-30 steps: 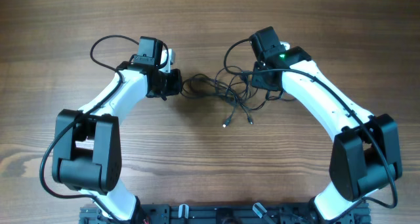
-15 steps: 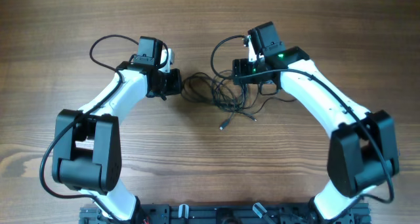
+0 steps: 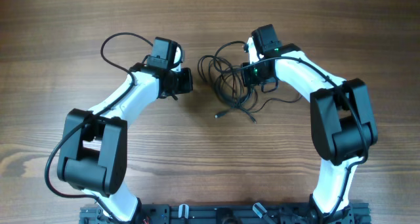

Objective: Untangle cables

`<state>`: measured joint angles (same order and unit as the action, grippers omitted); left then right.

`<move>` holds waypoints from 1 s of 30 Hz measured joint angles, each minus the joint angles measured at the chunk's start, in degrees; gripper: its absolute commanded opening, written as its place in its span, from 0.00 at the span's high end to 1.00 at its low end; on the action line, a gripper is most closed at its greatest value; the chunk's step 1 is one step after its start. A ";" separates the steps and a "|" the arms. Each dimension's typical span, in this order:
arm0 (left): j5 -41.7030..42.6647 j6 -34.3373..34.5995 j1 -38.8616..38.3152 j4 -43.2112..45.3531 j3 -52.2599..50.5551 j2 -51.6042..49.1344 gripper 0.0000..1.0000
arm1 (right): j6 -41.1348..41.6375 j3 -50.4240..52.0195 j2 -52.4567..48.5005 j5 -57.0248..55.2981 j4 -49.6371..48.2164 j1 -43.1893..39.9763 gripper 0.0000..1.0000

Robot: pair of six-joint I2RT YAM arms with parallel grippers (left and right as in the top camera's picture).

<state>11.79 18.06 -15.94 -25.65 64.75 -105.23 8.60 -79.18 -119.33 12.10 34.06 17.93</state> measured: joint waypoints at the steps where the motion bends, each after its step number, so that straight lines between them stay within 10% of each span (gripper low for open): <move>1: -1.38 0.39 -0.33 0.00 0.00 0.00 0.78 | -0.83 0.07 0.02 2.12 0.57 -0.17 0.96; 12: -7.21 1.60 -1.01 1.22 0.76 -4.79 0.50 | -1.16 2.12 12.20 11.08 6.23 -2.14 0.96; 17: 8.63 0.63 -1.01 6.29 0.20 3.74 0.32 | -1.07 2.14 12.20 11.45 6.29 -2.14 0.96; 18: 11.61 0.07 -1.86 7.39 0.37 5.90 0.32 | -0.87 2.14 12.20 11.47 6.27 -2.14 0.89; 20: 15.45 -3.15 -4.20 7.93 0.48 5.66 0.31 | 0.57 2.34 12.20 11.47 7.08 -2.14 0.38; 23: 16.85 -6.49 -8.72 10.34 0.46 0.44 0.32 | 1.62 2.56 12.20 11.21 7.37 -2.14 0.18; 27: 16.83 -7.28 -9.25 13.70 0.39 -5.44 0.36 | 5.64 2.67 12.20 5.66 9.35 -2.14 0.20; 30: 16.81 -7.52 -9.25 15.61 0.39 -7.48 0.40 | 9.22 3.48 12.20 3.10 9.70 -2.14 0.49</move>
<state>28.60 10.55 -25.19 -10.04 65.14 -112.71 17.82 -75.70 -107.13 15.20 43.77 15.79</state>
